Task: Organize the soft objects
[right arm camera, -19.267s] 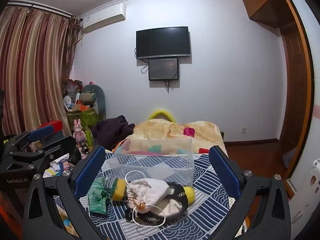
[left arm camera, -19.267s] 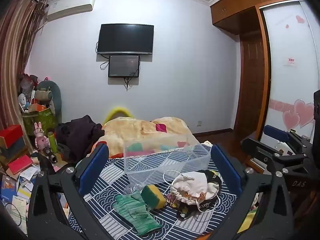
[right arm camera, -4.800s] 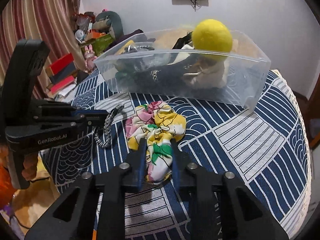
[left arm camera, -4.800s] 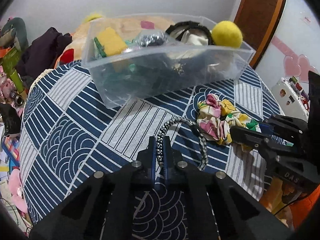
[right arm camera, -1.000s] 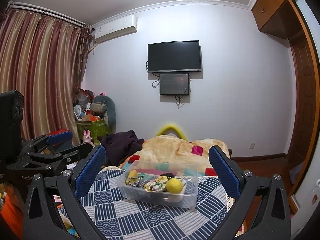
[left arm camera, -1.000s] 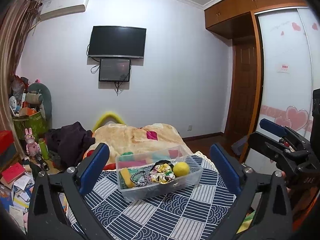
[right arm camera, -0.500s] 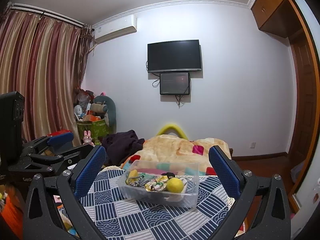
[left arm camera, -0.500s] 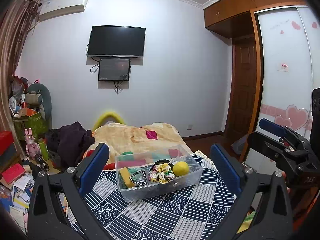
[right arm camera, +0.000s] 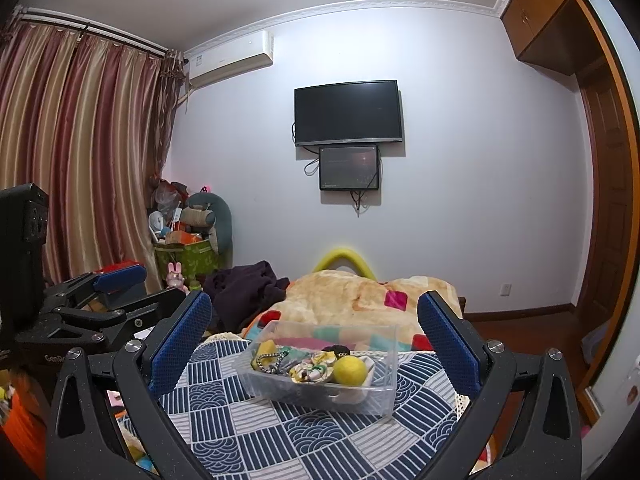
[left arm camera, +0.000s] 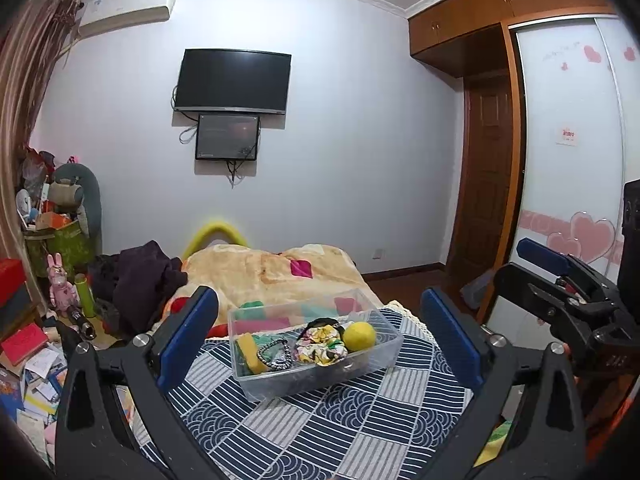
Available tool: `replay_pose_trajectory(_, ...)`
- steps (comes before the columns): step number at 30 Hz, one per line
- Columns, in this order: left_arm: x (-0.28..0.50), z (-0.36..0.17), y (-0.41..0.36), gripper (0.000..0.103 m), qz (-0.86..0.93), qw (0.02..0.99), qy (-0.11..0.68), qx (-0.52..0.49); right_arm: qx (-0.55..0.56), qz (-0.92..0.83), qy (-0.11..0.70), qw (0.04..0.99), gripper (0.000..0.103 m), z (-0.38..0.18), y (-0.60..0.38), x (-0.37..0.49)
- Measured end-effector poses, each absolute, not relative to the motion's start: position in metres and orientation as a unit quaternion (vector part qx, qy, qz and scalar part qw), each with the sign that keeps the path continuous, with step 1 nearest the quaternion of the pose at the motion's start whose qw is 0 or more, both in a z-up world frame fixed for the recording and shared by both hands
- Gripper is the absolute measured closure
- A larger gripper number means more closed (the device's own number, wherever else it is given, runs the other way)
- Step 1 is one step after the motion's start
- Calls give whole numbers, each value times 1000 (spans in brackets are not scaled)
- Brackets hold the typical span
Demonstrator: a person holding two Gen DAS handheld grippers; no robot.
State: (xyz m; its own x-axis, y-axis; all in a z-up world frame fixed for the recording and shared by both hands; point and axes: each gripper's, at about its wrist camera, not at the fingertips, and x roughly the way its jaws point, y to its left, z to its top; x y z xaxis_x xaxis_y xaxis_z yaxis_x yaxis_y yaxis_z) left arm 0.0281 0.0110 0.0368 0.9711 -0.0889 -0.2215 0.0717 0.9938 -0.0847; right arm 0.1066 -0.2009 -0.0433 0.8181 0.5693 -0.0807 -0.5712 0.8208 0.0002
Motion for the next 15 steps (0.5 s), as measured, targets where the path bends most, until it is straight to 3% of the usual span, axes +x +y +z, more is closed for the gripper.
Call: replay_pose_trajectory(15,28,39,9,0,-38,992,112,-35,-11,299,41,953,0,-44,-201,106)
